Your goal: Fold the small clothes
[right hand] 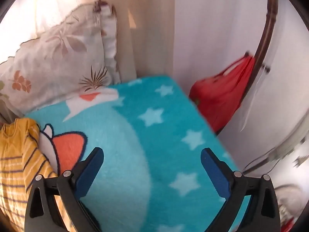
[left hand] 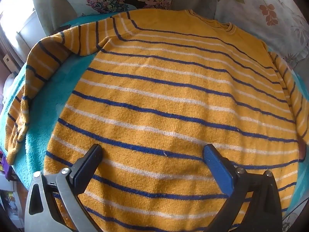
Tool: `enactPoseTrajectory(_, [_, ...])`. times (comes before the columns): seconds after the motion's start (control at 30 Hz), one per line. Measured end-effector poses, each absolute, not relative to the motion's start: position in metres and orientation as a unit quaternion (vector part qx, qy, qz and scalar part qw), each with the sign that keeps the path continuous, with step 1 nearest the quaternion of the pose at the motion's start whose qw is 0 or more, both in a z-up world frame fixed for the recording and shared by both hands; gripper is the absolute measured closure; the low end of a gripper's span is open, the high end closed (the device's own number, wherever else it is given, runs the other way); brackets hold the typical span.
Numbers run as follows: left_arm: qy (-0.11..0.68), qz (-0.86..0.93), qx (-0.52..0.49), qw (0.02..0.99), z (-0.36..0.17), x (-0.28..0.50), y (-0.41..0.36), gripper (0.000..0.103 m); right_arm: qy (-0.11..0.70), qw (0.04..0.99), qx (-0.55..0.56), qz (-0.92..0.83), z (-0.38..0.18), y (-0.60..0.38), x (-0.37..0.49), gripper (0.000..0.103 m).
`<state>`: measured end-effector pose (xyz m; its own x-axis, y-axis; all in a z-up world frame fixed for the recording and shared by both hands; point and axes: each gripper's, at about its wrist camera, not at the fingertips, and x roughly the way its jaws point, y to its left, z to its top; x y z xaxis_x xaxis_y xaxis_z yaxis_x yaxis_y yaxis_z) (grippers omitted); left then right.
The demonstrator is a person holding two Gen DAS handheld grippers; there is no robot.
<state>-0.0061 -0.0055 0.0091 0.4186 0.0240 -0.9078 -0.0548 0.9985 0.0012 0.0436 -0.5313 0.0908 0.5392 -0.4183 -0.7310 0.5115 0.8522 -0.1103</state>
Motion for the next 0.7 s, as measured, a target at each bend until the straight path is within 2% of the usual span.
enactPoseTrajectory(0.13, [0.539,0.018,-0.013,0.842,0.004,0.001,-0.002,0.0,0.392,0.87,0.027,-0.299,0.121,-0.553,0.013,0.0])
enactPoseTrajectory(0.4, [0.538,0.016,-0.011,0.842,0.003,0.007,-0.004,0.0,0.424,0.829,0.151,-0.333,0.124,-0.64,-0.053,0.001])
enactPoseTrajectory(0.5, [0.528,0.017,-0.011,0.849,0.002,0.004,-0.006,0.0,0.381,0.847,0.131,-0.346,0.149,-0.621,-0.071,0.001])
enactPoseTrajectory(0.7, [0.529,0.022,-0.012,0.848,0.002,0.0,-0.006,0.0,0.305,0.904,0.006,-0.3,0.19,-0.501,-0.055,0.0])
